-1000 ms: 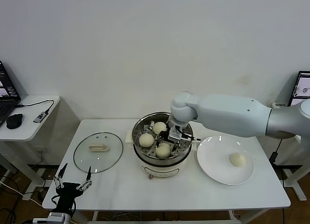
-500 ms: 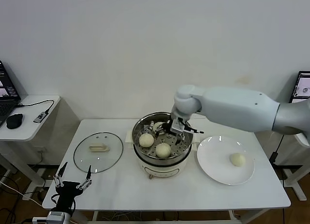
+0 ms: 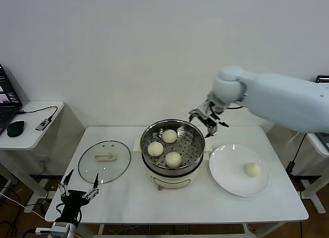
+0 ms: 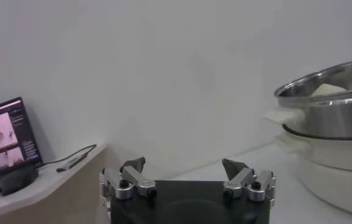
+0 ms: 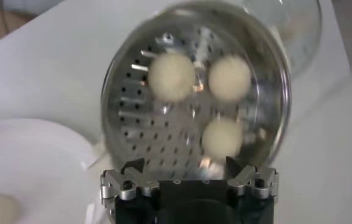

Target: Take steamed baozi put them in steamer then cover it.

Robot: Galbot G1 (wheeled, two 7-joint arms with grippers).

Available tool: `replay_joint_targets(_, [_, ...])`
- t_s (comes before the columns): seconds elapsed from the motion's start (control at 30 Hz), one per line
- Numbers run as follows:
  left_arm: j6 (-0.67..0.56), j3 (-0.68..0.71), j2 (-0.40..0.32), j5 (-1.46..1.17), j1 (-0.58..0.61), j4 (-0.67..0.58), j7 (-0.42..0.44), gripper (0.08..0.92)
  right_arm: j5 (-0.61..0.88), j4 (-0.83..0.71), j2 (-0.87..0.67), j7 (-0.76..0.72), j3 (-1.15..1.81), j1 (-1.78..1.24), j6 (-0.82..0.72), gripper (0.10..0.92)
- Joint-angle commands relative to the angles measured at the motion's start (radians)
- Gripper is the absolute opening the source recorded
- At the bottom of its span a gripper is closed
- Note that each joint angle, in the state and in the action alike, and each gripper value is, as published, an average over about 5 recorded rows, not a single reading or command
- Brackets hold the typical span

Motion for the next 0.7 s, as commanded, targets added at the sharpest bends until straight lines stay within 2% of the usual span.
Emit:
replay_joint_targets(0.03, [0.0,0.02,0.007,0.001,-0.006,0.004,0.0,0.823,0.039,0.091,-0.292,-0.021,0.053,-0.045,-0.277,0.823])
replay_joint_targets(0.23, [-0.001,0.033,0.018,0.003,-0.011,0.008,0.0,0.823,-0.071,0.082,-0.424,-0.029,0.139,-0.205,-0.219,0.823])
replay_joint_targets(0.4, [0.0,0.042,0.018,0.008,-0.011,0.005,0.0,0.823,-0.151,0.017,-0.48,-0.038,0.344,-0.447,-0.153,0.823])
replay_joint_targets(0.53, [0.0,0.044,0.017,0.012,-0.009,0.004,0.0,0.823,-0.206,-0.064,-0.474,-0.039,0.544,-0.675,-0.108,0.823])
replay_joint_targets(0.7, [0.001,0.044,0.014,0.016,-0.005,0.002,0.0,0.823,-0.266,-0.157,-0.419,-0.016,0.673,-0.818,-0.064,0.823])
